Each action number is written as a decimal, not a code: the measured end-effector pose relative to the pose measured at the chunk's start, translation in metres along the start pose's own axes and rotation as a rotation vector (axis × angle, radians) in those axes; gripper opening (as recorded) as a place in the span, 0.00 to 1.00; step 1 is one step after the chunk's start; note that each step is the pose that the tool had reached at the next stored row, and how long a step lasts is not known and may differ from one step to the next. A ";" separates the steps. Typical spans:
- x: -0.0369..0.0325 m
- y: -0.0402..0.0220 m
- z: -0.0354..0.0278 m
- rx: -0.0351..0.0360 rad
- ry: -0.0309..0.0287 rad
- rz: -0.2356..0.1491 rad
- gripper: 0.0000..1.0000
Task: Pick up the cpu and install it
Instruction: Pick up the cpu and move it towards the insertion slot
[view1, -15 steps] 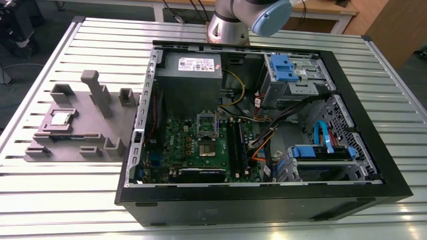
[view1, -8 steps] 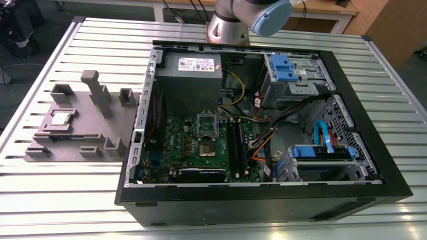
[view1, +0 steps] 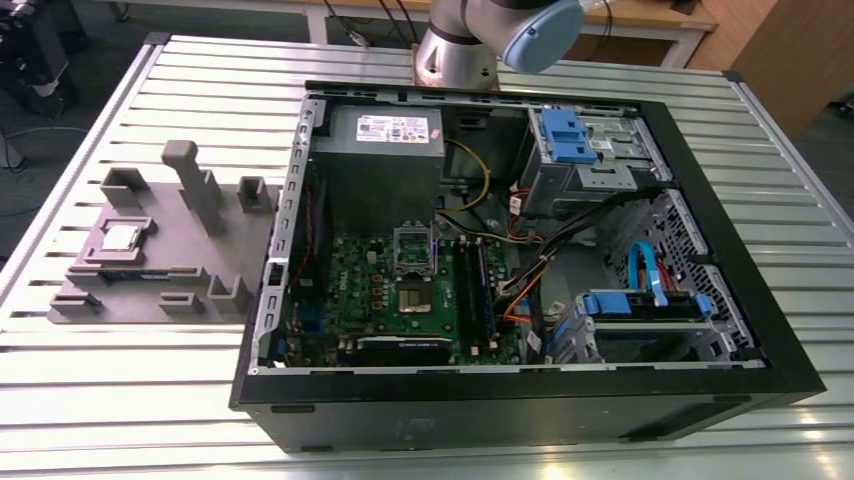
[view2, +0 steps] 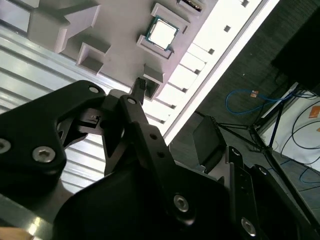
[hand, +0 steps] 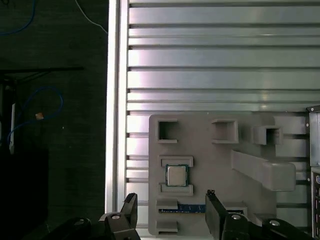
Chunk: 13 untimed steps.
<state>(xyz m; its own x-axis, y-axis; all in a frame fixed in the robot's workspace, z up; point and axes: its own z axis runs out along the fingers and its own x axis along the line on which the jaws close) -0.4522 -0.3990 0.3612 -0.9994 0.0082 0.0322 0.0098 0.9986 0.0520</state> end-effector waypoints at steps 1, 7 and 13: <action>-0.0001 -0.0001 0.0011 0.0000 0.0001 0.000 0.65; -0.0004 -0.0009 0.0105 0.0002 0.0005 -0.004 0.65; -0.0006 -0.0018 0.0198 0.0004 0.0011 -0.009 0.65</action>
<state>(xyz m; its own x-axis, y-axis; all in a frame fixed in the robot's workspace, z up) -0.4522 -0.3997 0.3413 -0.9995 -0.0009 0.0329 0.0008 0.9987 0.0519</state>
